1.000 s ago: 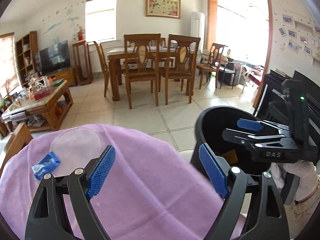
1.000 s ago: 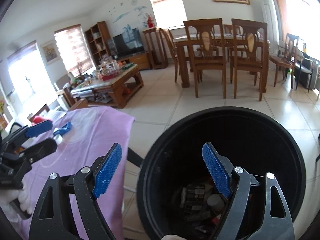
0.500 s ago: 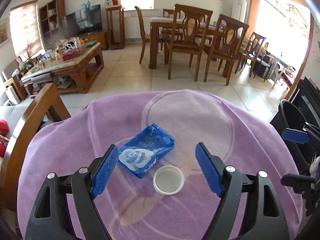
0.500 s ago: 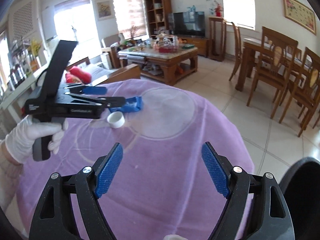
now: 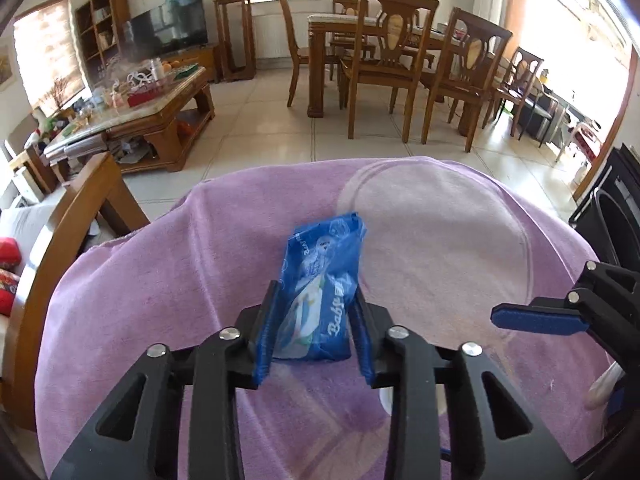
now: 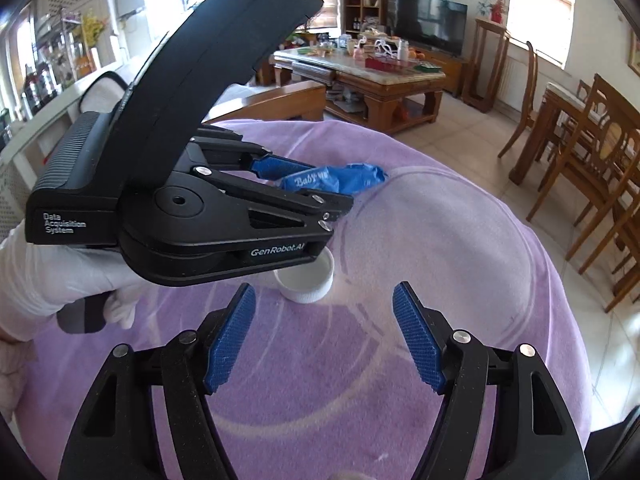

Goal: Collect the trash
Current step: 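Grasp the blue wet-wipe packet with the left gripper while the right grasps the small white cup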

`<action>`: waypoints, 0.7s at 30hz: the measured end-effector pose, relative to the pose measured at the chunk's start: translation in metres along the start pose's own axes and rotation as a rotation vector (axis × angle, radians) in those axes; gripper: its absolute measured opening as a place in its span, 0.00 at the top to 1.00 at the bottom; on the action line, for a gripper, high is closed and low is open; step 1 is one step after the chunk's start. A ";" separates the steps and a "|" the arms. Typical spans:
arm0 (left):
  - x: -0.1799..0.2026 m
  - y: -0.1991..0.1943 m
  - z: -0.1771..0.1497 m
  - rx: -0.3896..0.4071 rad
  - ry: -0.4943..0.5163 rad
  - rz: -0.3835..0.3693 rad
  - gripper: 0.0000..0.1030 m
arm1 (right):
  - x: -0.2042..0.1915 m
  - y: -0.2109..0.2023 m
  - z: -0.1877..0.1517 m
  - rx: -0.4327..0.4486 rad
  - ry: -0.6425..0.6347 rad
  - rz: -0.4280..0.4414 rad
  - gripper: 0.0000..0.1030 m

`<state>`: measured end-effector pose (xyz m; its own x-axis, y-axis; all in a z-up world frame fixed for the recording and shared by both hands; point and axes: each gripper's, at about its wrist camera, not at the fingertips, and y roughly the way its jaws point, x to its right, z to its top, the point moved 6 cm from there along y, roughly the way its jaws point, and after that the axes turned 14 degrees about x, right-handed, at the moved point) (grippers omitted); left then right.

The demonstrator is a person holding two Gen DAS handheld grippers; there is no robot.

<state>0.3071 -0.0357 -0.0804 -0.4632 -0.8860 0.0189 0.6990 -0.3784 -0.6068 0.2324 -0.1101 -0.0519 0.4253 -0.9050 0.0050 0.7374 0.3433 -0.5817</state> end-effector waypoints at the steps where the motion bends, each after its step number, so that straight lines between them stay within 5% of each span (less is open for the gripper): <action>1: -0.006 -0.001 0.001 0.006 -0.035 -0.013 0.71 | -0.001 0.004 0.002 -0.001 -0.002 -0.004 0.33; 4: -0.010 -0.007 0.000 0.026 -0.065 -0.012 0.73 | -0.006 0.017 0.004 -0.016 -0.009 -0.007 0.40; 8: -0.008 -0.014 0.003 0.054 -0.076 0.000 0.79 | -0.010 0.029 0.003 -0.028 -0.005 0.001 0.65; 15: -0.015 -0.030 0.002 0.093 -0.142 -0.003 0.82 | 0.009 -0.004 0.003 0.014 0.075 0.039 0.65; 21: 0.029 -0.071 0.020 0.190 -0.106 -0.038 0.82 | 0.049 -0.085 0.001 0.158 0.198 0.040 0.65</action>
<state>0.2549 -0.0402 -0.0206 -0.4382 -0.8896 0.1285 0.7770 -0.4468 -0.4434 0.1914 -0.1832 -0.0013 0.3565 -0.9160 -0.1839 0.8014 0.4010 -0.4439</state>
